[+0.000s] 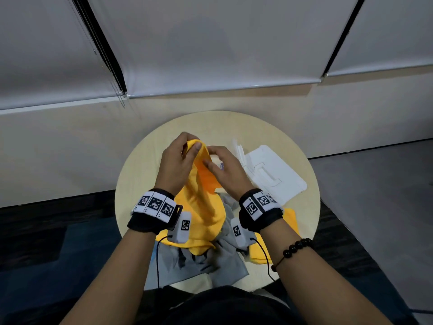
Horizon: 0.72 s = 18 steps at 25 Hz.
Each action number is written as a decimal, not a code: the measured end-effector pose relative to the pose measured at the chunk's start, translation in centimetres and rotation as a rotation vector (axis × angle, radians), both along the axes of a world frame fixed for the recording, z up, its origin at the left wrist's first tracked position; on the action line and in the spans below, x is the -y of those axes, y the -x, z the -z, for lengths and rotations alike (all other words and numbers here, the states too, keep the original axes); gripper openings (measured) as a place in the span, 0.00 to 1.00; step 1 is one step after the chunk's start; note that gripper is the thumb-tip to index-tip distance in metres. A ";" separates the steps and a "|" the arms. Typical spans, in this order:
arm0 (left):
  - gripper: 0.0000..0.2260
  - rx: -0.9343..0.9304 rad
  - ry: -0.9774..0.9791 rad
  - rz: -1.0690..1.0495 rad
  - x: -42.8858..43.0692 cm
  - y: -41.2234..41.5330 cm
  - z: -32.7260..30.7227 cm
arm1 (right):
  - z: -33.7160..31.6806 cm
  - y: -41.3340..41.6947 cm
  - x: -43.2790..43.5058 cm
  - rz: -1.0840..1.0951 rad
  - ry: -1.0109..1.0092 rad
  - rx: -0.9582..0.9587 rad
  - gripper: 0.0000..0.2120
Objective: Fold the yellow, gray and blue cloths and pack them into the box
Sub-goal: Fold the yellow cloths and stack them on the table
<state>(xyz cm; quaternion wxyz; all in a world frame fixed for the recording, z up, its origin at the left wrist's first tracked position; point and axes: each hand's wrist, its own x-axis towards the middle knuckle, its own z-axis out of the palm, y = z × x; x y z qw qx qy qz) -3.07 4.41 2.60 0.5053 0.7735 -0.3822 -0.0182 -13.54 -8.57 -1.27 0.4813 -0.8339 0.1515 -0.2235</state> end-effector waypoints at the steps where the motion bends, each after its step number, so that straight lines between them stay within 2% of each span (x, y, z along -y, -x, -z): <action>1: 0.03 0.008 0.030 0.019 0.0 0.0 -1.3 | -1.0 -0.3 -0.1 0.021 0.003 0.036 0.09; 3: 0.04 0.003 0.119 0.009 0.0 0.2 -3.5 | -2.0 -0.5 0.1 0.034 0.001 0.073 0.02; 5: 0.07 0.020 0.201 -0.052 -0.1 0.5 -5.4 | -2.3 -0.1 0.5 0.029 0.042 0.059 0.01; 7: 0.11 0.047 0.243 -0.125 -0.1 0.6 -7.2 | -2.0 0.5 1.1 0.026 0.077 0.029 0.03; 10: 0.10 0.089 0.316 -0.208 -0.6 0.4 -9.9 | -0.8 1.7 2.5 0.031 0.105 -0.029 0.08; 14: 0.09 0.135 0.481 -0.302 -1.0 -0.7 -12.1 | 0.7 3.8 5.3 0.119 0.014 -0.064 0.07; 18: 0.11 0.122 0.421 -0.420 -0.6 -2.1 -10.3 | 0.8 5.3 8.2 0.260 -0.014 -0.052 0.06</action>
